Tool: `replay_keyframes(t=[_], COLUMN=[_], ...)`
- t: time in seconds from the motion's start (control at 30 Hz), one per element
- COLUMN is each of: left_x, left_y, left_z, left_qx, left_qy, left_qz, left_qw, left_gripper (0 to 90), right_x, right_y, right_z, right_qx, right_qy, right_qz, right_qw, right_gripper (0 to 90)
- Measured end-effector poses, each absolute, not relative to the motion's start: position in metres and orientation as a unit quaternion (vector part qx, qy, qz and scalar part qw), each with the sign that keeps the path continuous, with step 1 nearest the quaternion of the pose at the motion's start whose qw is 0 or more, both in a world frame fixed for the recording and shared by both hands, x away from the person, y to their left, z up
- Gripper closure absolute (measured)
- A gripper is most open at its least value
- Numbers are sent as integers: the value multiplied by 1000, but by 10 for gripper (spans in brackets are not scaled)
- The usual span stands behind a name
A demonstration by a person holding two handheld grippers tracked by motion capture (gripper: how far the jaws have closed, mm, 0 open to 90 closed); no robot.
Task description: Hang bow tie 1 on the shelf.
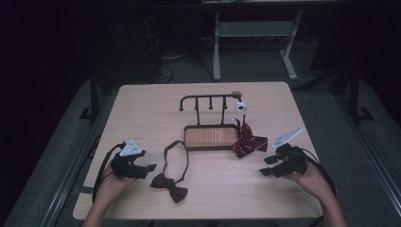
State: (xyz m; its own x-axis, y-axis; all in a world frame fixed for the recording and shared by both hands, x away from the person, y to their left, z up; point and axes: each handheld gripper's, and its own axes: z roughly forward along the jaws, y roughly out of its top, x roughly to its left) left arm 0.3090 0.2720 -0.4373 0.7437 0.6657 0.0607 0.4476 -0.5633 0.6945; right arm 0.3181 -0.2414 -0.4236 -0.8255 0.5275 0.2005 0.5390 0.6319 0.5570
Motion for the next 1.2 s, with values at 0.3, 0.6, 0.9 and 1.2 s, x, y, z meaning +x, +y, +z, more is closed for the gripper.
replay_keyframes(t=[0.3, 0.6, 0.9, 1.2], left_x=[309, 310, 321, 335], left_y=[271, 267, 265, 256], left_z=[-436, -434, -424, -431], left_qx=[867, 870, 868, 871], left_qy=[323, 318, 323, 332], left_qz=[159, 147, 139, 119], left_qw=[344, 348, 351, 341], left_gripper=[285, 318, 400, 452], right_x=[311, 306, 302, 299], right_y=[-247, -246, -248, -248], right_z=[-431, -436, -437, -434], right_qx=[-306, -317, -311, -307], right_qy=[-899, -895, -897, -897], right_qz=[-314, -313, -314, -316], right_qw=[4, -9, -16, -20], right_gripper=[412, 401, 379, 376])
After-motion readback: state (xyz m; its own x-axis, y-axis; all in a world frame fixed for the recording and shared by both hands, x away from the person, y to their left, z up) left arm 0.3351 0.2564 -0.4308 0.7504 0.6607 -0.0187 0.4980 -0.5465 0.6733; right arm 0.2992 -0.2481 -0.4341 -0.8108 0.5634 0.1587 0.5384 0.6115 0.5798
